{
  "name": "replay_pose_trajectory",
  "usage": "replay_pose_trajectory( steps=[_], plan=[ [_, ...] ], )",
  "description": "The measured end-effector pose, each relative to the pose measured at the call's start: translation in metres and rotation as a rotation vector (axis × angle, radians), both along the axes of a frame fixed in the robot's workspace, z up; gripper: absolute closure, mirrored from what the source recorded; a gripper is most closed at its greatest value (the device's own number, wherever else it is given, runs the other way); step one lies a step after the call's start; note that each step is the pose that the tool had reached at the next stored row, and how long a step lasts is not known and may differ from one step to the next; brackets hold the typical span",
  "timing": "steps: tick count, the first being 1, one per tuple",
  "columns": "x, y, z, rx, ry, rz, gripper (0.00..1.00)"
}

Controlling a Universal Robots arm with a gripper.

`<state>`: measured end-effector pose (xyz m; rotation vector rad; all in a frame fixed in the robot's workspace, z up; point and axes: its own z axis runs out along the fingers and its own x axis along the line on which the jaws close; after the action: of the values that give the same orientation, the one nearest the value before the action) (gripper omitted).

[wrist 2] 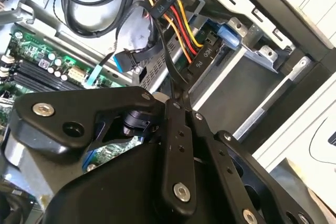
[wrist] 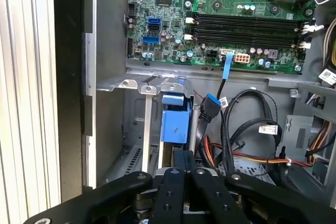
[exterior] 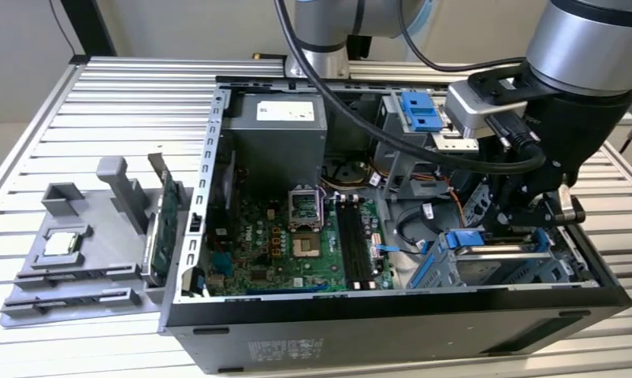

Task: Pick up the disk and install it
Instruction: 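Insert the second disk wire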

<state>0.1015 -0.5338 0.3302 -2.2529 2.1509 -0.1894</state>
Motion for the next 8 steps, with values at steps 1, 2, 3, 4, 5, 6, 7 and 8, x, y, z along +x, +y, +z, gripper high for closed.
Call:
replay_pose_trajectory(
  steps=[1, 2, 3, 4, 5, 6, 7, 8],
  plan=[
    [0.0001, -0.0006, 0.0014, -0.0029, 0.0001, 0.000, 1.00],
    [0.0001, -0.0004, 0.0021, -0.0021, 0.0002, 0.000, 1.00],
    [0.0002, -0.0001, 0.0035, 0.0033, 0.0002, 0.000, 1.00],
    [0.0002, -0.0004, 0.0063, 0.0062, 0.0002, 0.000, 1.00],
    [0.0003, -0.0004, 0.0105, 0.0076, 0.0001, 0.001, 1.00],
    [0.0002, -0.0005, 0.0155, 0.0057, 0.0007, 0.001, 1.00],
    [0.0002, -0.0006, 0.0207, 0.0045, 0.0010, 0.000, 1.00],
    [0.0001, -0.0006, 0.0251, 0.0051, 0.0010, 0.000, 1.00]
  ],
)
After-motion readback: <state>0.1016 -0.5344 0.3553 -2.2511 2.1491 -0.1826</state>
